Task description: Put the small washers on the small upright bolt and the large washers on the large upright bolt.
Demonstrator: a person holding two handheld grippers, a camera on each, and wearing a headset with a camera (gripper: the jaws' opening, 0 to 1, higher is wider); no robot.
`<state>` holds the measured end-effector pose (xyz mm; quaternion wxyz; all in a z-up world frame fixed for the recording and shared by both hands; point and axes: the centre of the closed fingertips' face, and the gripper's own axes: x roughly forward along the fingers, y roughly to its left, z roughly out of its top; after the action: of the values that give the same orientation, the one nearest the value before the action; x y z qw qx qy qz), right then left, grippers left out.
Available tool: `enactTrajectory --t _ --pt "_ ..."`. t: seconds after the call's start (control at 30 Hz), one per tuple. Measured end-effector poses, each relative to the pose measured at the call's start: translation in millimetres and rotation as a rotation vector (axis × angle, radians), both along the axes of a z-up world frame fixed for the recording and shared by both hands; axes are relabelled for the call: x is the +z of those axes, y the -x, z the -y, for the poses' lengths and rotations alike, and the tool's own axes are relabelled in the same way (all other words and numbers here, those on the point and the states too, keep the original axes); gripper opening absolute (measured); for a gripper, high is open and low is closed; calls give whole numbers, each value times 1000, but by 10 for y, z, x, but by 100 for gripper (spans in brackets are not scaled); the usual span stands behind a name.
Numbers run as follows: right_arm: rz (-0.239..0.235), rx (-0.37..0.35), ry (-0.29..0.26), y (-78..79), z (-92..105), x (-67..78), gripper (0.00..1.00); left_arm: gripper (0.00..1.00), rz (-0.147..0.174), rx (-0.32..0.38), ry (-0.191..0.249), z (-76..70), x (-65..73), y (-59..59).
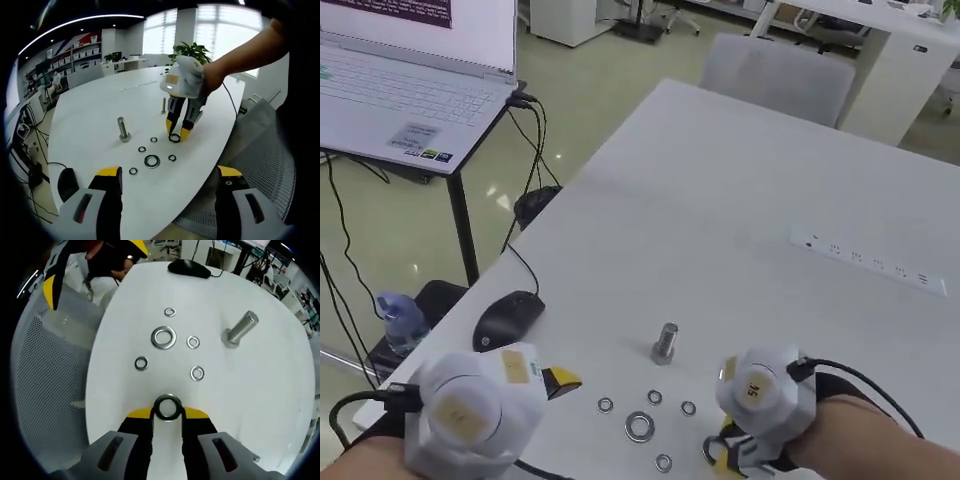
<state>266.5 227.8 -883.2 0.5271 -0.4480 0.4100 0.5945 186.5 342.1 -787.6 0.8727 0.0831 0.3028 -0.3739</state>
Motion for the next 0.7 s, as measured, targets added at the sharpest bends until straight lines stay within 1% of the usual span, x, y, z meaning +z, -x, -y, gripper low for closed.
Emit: enactTrajectory --t 0.1,0.13,0.33,0.47,0.63,0.7 --pt "-7 -23 11 -7 14 7 21 75 -4 -2 -1 2 -5 1" --pt "-25 -42 8 16 12 16 21 75 -3 -3 1 4 -1 -2" --pt "-36 -45 9 28 27 75 21 75 0 -2 -2 -10 4 -18" --pt "-38 -54 12 -10 51 166 21 75 1 -3 -6 -13 -1 -20" --pt "-29 -66 2 -97 42 353 21 75 -3 -9 -15 -6 -13 -7" --pt "-38 -76 4 -121 29 424 21 75 -3 -11 -17 -3 -15 -6"
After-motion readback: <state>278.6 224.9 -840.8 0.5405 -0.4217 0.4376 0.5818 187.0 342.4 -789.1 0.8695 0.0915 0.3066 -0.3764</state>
